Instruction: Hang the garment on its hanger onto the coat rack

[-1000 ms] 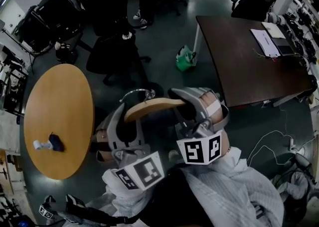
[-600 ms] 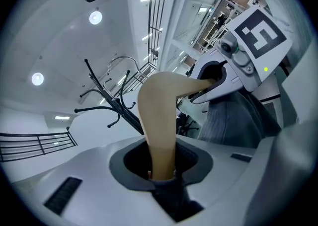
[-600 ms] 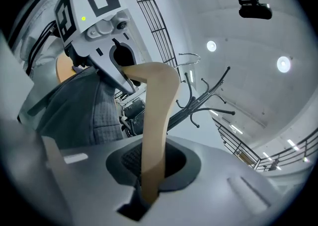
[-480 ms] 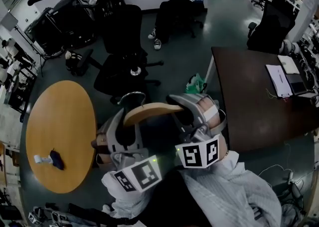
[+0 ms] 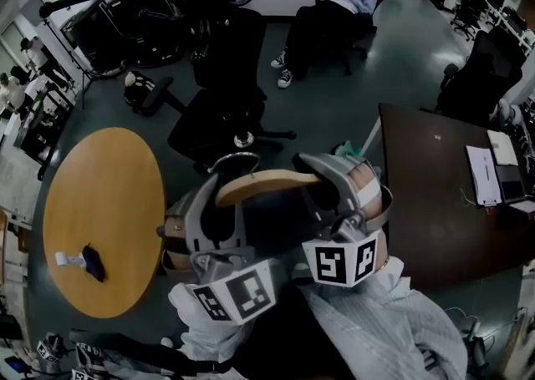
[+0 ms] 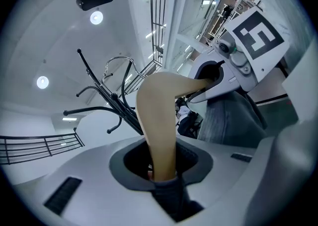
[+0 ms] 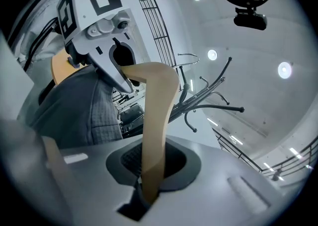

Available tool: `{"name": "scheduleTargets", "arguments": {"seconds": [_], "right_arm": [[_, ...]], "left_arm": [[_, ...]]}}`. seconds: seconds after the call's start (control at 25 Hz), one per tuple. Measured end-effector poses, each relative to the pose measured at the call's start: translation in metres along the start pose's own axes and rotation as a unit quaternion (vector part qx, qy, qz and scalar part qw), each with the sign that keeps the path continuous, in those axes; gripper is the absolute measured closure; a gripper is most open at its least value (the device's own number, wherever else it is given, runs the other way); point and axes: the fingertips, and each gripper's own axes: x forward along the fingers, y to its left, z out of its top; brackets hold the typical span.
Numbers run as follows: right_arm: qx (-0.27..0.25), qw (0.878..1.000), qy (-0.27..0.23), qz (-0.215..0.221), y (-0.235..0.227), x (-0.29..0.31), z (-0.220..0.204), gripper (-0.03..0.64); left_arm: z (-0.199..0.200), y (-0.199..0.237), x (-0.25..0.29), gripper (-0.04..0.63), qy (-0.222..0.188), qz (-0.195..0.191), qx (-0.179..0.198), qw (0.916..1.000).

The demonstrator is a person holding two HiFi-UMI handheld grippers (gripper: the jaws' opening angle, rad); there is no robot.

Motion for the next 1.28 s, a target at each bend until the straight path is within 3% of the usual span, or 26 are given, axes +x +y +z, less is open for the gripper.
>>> {"name": "scheduleTargets", "arguments": {"seconds": [0.56, 0.96, 1.28], "right_arm": [[0.001, 0.998, 0.016, -0.067, -0.027, 0.072, 0.011, 0.586], [-0.011, 0.998, -0.013, -0.055, -0.05, 0.097, 0.006, 0.586], [-0.018, 0.999, -0.018, -0.023, -0.058, 0.133, -0.01, 0.586]], "left_arm": [[-0.01, 0.059, 0.061, 0.508, -0.085, -0.003, 0.016, 0.9962], [0.0, 0.076, 0.084, 0.508, -0.077, 0.035, 0.013, 0.9964], [-0.008, 0.081, 0.12, 0.503, -0.055, 0.036, 0.015, 0.9977]]}}
